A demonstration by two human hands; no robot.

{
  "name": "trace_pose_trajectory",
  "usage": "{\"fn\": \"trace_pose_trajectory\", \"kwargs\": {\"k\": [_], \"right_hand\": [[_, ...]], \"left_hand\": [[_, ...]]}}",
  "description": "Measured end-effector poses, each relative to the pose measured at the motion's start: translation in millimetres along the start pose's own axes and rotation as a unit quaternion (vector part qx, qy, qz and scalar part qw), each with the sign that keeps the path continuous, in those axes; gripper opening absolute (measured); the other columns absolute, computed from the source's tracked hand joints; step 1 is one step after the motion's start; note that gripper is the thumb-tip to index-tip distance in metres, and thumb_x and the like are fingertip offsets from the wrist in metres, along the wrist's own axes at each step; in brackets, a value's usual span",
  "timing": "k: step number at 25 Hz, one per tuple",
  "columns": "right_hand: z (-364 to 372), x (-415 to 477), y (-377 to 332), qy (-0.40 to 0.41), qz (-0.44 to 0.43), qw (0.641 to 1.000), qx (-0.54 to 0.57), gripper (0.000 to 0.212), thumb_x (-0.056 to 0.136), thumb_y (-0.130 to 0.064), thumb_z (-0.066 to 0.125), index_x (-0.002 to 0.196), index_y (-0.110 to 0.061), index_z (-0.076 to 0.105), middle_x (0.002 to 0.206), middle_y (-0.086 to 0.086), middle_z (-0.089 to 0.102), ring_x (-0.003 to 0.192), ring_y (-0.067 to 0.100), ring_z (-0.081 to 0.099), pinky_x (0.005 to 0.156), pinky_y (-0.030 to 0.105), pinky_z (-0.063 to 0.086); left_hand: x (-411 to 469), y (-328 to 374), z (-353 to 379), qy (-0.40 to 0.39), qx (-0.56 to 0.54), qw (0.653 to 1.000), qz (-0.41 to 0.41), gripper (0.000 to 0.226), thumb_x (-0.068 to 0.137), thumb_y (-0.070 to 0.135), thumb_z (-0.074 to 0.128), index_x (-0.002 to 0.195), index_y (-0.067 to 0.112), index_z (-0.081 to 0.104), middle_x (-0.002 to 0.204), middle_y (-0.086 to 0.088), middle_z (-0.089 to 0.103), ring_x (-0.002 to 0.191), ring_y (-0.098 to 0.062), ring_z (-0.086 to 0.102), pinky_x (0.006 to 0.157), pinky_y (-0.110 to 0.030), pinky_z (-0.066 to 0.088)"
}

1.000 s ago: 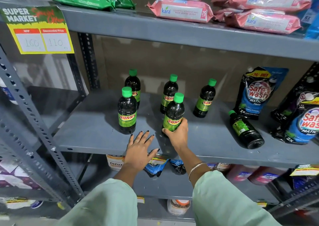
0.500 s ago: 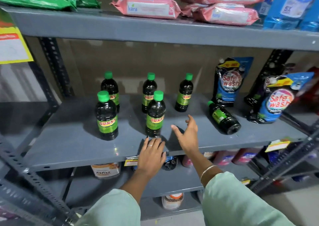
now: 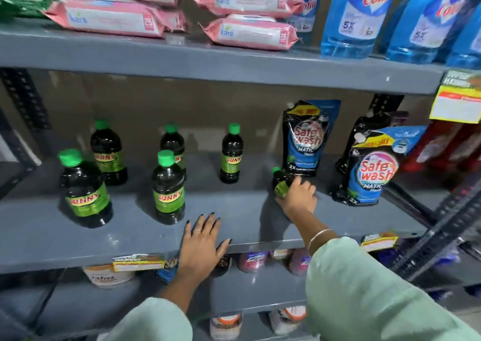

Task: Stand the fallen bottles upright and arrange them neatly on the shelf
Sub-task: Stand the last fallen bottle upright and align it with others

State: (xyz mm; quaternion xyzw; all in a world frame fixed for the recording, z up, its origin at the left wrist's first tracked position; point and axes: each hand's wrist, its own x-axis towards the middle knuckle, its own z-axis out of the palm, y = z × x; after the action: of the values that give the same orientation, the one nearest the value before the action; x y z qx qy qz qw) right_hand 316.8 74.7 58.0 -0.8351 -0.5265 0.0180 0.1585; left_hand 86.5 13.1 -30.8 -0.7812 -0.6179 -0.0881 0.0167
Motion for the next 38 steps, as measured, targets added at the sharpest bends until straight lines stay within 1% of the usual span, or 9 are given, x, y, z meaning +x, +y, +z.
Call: {"fn": "trace_pose_trajectory", "kwargs": {"k": [3,7,13,17,19,24,29,34,38], "right_hand": [[3.3,17.2,8.6,-0.075,0.014,0.997,0.005,0.084,0.070,-0.048,0.076,0.129,-0.008,0.032,0.136,0.021,0.046,0.129,0.036,0.040,0.099,0.044,0.039],[4.9,27.1,11.5,-0.101,0.024,0.995,0.001,0.084,0.071,-0.047,0.075,0.131,-0.006,0.032,0.137,0.021,0.046,0.129,0.037,0.041,0.101,0.044,0.038],[12.3,13.6,0.4,0.018,0.046,0.993,0.110,0.073,0.071,-0.036,0.074,0.123,0.001,0.038,0.127,0.024,0.051,0.122,0.038,0.044,0.094,0.048,0.041],[22.6,-4.8,-33.6,0.093,0.035,0.935,0.341,0.082,0.066,-0.020,0.079,0.130,0.002,0.035,0.125,0.023,0.046,0.121,0.039,0.041,0.094,0.047,0.040],[31.5,-15.9,-50.5,0.095,0.016,0.908,0.409,0.077,0.062,-0.011,0.081,0.124,0.002,0.039,0.120,0.022,0.044,0.117,0.037,0.041,0.095,0.042,0.038],[50.5,-38.0,-69.6,0.099,-0.033,0.874,0.474,0.081,0.058,-0.006,0.086,0.122,-0.003,0.036,0.111,0.005,0.035,0.100,0.009,0.031,0.082,0.003,0.024],[57.8,-49.8,-70.1,0.055,-0.028,0.863,0.501,0.082,0.064,-0.012,0.085,0.126,-0.009,0.032,0.112,0.000,0.040,0.102,0.014,0.044,0.088,0.023,0.039],[59.2,-57.0,-62.7,0.025,-0.030,0.861,0.508,0.072,0.069,-0.009,0.079,0.124,-0.015,0.034,0.116,0.007,0.050,0.104,0.021,0.054,0.085,0.028,0.045],[57.4,-57.7,-60.5,0.040,-0.030,0.880,0.473,0.064,0.066,-0.012,0.081,0.114,-0.015,0.039,0.109,0.002,0.047,0.103,0.017,0.048,0.084,0.029,0.044]], "left_hand": [[-0.3,1.5,-2.0,-0.013,0.011,1.000,-0.017,0.061,0.091,0.057,0.026,0.143,0.025,0.024,0.154,0.004,0.027,0.142,-0.020,0.021,0.114,-0.049,0.015],[-3.1,5.5,-9.6,0.006,0.026,0.999,-0.027,0.062,0.085,0.056,0.022,0.131,0.024,0.048,0.138,0.002,0.053,0.128,-0.023,0.046,0.103,-0.053,0.036],[0.6,0.9,1.6,0.002,0.005,1.000,-0.026,0.058,0.088,0.056,0.033,0.138,0.027,0.035,0.148,0.003,0.039,0.137,-0.023,0.033,0.111,-0.053,0.023],[1.0,-1.6,6.8,-0.006,-0.005,1.000,-0.017,0.059,0.090,0.055,0.024,0.143,0.028,0.023,0.155,0.004,0.024,0.143,-0.022,0.019,0.114,-0.051,0.010],[0.3,-3.0,8.5,-0.003,-0.003,1.000,-0.013,0.060,0.091,0.055,0.025,0.143,0.027,0.021,0.155,0.004,0.022,0.143,-0.023,0.018,0.115,-0.050,0.010],[-2.2,0.0,6.2,0.018,-0.015,1.000,-0.008,0.059,0.092,0.054,0.024,0.143,0.026,0.023,0.155,0.002,0.024,0.142,-0.021,0.019,0.116,-0.043,0.012],[-10.6,0.1,2.7,0.035,-0.015,0.999,-0.021,0.057,0.091,0.056,0.027,0.139,0.026,0.033,0.150,-0.001,0.035,0.139,-0.022,0.029,0.113,-0.042,0.022],[-8.6,-5.0,8.4,0.028,-0.022,0.999,-0.011,0.059,0.091,0.057,0.021,0.143,0.028,0.020,0.156,0.002,0.021,0.144,-0.020,0.014,0.116,-0.040,0.008],[-8.9,-4.8,7.0,0.035,-0.016,0.999,-0.009,0.059,0.092,0.056,0.021,0.143,0.028,0.020,0.156,0.002,0.021,0.143,-0.020,0.015,0.116,-0.040,0.009]]}}
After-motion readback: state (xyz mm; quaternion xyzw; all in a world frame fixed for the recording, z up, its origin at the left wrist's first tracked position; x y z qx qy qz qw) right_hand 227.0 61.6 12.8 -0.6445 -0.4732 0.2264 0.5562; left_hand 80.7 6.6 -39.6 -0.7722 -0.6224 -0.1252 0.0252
